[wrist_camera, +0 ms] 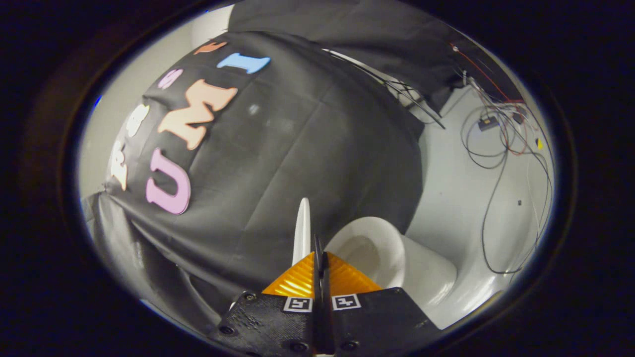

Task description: Open the toilet lid.

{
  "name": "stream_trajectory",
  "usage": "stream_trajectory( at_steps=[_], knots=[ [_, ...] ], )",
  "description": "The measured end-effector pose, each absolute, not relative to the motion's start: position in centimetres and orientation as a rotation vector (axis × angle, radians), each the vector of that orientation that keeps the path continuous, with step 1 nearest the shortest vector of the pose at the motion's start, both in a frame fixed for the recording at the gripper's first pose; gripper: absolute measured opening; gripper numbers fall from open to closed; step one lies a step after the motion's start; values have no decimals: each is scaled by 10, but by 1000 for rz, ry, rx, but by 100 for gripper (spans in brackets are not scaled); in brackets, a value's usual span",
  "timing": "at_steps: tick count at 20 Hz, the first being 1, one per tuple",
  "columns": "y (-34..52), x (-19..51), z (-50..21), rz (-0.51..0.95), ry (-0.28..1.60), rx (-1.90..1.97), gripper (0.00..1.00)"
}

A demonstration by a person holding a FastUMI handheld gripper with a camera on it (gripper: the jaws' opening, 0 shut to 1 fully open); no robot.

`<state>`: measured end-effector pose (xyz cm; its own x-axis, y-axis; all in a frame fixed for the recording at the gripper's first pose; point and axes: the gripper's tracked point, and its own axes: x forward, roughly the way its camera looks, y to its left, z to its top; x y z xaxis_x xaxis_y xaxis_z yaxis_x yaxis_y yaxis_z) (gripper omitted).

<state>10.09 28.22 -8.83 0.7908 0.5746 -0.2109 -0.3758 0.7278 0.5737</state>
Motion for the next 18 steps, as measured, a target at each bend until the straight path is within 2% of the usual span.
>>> stream_trajectory(
  at_steps=[6,18],
  knots=[
    [353,57,-38,650,312,360,2],
    [465,-26,-6,828,188,-45,3]
  ],
)
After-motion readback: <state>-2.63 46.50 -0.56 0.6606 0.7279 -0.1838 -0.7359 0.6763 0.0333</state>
